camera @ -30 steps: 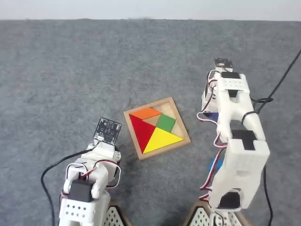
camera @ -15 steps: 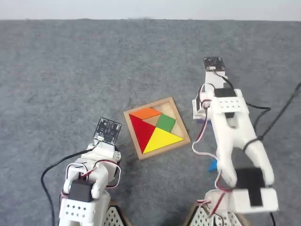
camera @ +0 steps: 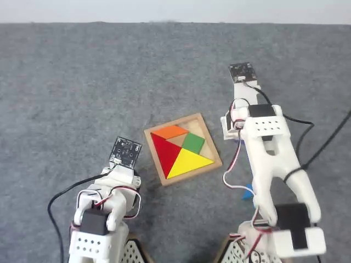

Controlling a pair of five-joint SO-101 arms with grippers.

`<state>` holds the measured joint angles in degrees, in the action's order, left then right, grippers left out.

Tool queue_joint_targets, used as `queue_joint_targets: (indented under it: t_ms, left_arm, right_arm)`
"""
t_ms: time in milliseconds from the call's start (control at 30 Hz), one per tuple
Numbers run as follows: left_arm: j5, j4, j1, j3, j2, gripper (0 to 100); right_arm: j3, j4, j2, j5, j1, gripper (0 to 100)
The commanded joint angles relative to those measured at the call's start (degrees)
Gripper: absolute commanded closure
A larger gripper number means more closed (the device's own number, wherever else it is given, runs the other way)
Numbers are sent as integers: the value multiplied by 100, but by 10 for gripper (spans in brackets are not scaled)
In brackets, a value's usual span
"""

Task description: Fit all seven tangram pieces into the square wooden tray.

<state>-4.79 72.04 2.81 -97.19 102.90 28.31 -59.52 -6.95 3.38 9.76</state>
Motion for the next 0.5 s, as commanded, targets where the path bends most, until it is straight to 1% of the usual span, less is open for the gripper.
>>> queue_joint_targets:
  t_ms: [0, 167, 267, 467]
  left_arm:
    - [26, 26, -26, 66, 123, 987]
    - [26, 26, -26, 66, 123, 987]
    - [26, 26, -26, 66, 123, 987]
    - [26, 26, -26, 66, 123, 987]
  right_arm:
    - [-721, -31, 840, 114, -224, 823]
    - [-1521, -40, 1842, 114, -505, 823]
    - [-1732, -48, 2387, 123, -479, 823]
    - [-1864, -180, 2809, 132, -462, 824]
